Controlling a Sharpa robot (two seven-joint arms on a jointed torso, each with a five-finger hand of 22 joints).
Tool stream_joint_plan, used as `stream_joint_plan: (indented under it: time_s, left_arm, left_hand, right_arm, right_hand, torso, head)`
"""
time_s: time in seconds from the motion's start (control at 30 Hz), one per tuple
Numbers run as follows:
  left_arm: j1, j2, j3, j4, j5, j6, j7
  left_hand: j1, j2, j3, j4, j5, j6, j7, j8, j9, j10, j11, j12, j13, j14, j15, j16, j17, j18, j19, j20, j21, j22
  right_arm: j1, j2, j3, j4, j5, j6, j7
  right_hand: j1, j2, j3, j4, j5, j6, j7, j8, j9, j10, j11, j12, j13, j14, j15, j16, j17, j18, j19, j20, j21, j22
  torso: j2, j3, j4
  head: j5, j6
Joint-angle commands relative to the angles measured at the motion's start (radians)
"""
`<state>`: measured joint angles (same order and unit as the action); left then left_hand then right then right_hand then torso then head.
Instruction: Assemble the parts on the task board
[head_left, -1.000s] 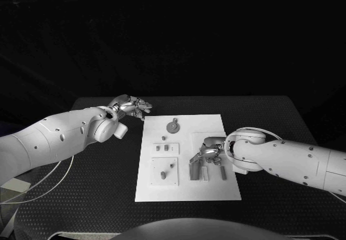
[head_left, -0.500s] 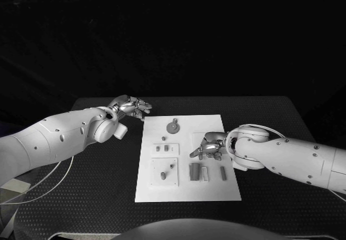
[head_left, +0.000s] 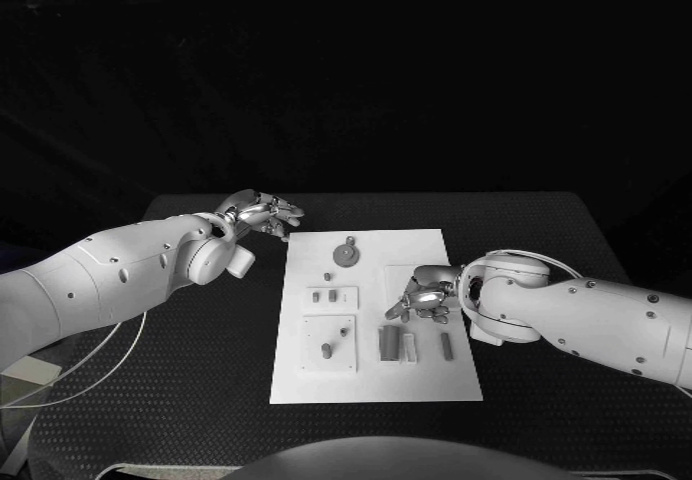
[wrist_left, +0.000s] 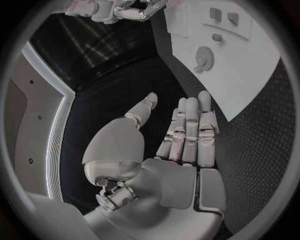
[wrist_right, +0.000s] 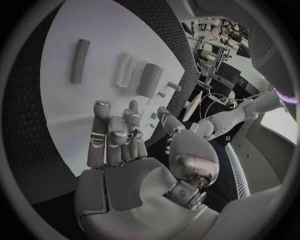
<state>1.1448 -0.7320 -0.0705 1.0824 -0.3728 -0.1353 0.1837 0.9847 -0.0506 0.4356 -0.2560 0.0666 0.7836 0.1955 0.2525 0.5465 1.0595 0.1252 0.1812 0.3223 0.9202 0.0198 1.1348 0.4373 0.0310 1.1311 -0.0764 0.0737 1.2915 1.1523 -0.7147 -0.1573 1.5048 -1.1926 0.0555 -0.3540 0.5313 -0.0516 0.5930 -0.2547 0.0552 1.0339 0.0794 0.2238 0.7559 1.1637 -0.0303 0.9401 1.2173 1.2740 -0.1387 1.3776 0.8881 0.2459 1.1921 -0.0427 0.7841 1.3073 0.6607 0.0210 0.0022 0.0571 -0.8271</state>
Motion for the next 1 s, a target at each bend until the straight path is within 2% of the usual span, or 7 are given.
stream_joint_plan:
  time_s: [0.03, 0.53, 0.7, 1.0]
  left_arm:
    - [0.001, 0.0, 0.001, 0.002, 0.006, 0.013, 0.005]
    - [0.001, 0.0, 0.001, 0.003, 0.005, 0.012, 0.005]
    - [0.001, 0.0, 0.001, 0.004, 0.005, 0.012, 0.005]
    - [0.001, 0.0, 0.001, 0.004, 0.005, 0.012, 0.005]
  left_hand:
    - [-0.008, 0.0, 0.001, 0.004, -0.005, 0.002, 0.01, 0.005, 0.001, -0.01, 0.0, 0.005, -0.002, 0.001, -0.002, -0.006, 0.001, 0.021, 0.002, -0.005, -0.005, 0.0]
    - [-0.009, 0.0, 0.001, 0.004, -0.005, 0.002, 0.01, 0.005, 0.001, -0.011, 0.001, 0.005, -0.002, 0.001, -0.002, -0.006, 0.001, 0.021, 0.002, -0.005, -0.005, 0.0]
    - [-0.009, 0.0, 0.001, 0.004, -0.005, 0.002, 0.01, 0.005, 0.001, -0.011, 0.001, 0.005, -0.002, 0.001, -0.002, -0.006, 0.001, 0.021, 0.002, -0.005, -0.005, 0.0]
    - [-0.009, 0.0, 0.001, 0.004, -0.005, 0.002, 0.01, 0.005, 0.001, -0.011, 0.001, 0.006, -0.002, 0.001, -0.002, -0.006, 0.001, 0.021, 0.001, -0.005, -0.005, 0.0]
  right_arm:
    - [0.0, 0.0, 0.0, 0.011, 0.023, 0.044, 0.011]
    - [-0.001, 0.008, -0.001, 0.0, 0.035, 0.091, 0.009]
    - [-0.001, 0.013, -0.002, -0.002, 0.039, 0.081, 0.01]
    - [-0.002, 0.021, -0.002, -0.005, 0.041, 0.054, 0.015]
  right_hand:
    - [-0.006, 0.008, -0.008, 0.003, -0.005, 0.006, -0.001, 0.006, 0.002, 0.006, -0.003, 0.004, -0.001, 0.006, -0.001, -0.004, 0.001, 0.016, 0.001, 0.001, 0.002, 0.019]
    - [-0.015, 0.016, -0.014, 0.011, -0.005, 0.008, -0.001, 0.005, 0.002, 0.005, -0.003, 0.003, -0.002, 0.005, -0.002, -0.005, 0.002, 0.016, -0.002, 0.002, 0.001, 0.018]
    - [-0.017, 0.017, -0.015, 0.013, -0.005, 0.008, -0.001, 0.005, 0.002, 0.005, -0.003, 0.003, -0.002, 0.004, -0.002, -0.005, 0.002, 0.016, -0.002, 0.002, 0.0, 0.018]
    - [-0.012, 0.017, -0.014, 0.008, -0.005, 0.006, -0.001, 0.003, 0.002, 0.004, -0.003, 0.003, -0.003, 0.004, -0.002, -0.005, 0.002, 0.016, -0.003, 0.001, 0.001, 0.019]
  torso:
    - [0.0, 0.0009, -0.0004]
    - [0.0, 0.0004, 0.0006]
    - [0.0, -0.0005, 0.0003]
    - [0.0, 0.0004, 0.0007]
  head:
    - [0.001, -0.002]
    - [-0.001, -0.004]
    - [-0.001, -0.004]
    - [-0.001, -0.003]
